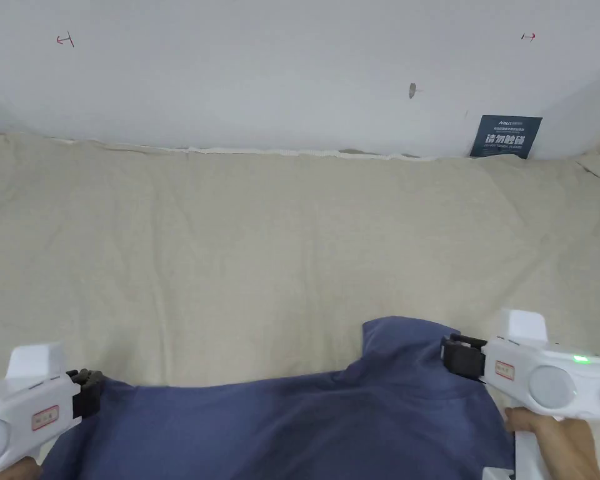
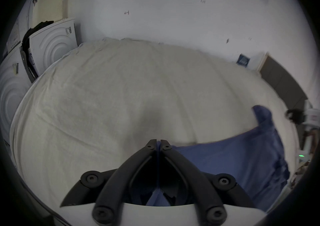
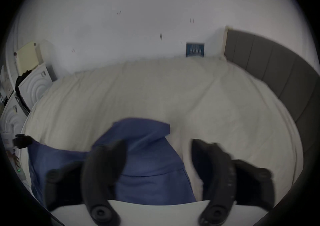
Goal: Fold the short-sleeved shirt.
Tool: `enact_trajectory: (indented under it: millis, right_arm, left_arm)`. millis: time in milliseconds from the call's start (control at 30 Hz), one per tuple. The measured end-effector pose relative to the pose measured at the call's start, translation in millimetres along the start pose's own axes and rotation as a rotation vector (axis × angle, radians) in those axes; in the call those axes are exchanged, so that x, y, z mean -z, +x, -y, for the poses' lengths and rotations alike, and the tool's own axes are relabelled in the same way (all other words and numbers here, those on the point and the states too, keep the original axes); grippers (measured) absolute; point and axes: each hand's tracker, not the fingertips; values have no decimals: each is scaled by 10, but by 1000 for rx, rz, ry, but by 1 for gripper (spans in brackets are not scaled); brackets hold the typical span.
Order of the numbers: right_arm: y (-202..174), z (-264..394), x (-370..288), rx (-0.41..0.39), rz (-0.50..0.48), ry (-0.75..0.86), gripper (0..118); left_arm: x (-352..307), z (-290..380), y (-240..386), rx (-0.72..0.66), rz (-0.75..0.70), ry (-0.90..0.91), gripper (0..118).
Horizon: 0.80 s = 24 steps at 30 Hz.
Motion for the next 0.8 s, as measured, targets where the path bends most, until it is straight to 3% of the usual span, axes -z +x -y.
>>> enact_trajectory:
  millis: [67, 133, 233, 267, 300, 367, 400, 467, 800]
  right_arm:
    - [70, -9, 364, -7, 28, -85, 113]
    - [51, 27, 639, -34, 86, -162, 110]
    - [77, 120, 880, -46, 90, -211, 77]
    - [45, 135, 814, -77, 99, -139, 75]
    - [-16, 128, 745, -123, 108, -132, 62]
    - [-227, 205, 377, -229, 125, -116, 2]
    - [-257, 235, 288, -255, 93, -115, 2]
    - [-154, 212, 152, -231, 65, -73, 2]
    - [230, 658, -1731, -123, -123, 151, 2]
  left_arm:
    - [-159, -27, 52, 18, 10, 22, 2]
    - [-269, -57, 73, 24, 22, 30, 2]
    - [-338, -63, 98, 27, 32, 31, 2]
    - [-339, -57, 95, 26, 30, 31, 2]
    - [-348, -42, 94, 24, 26, 30, 2]
    - [-364, -10, 80, 14, 17, 27, 2]
    - [-354, 10, 61, 7, 7, 23, 2]
    - [-419, 56, 36, -9, -12, 28, 2]
    - [-1208, 489, -228, -91, -72, 65, 2]
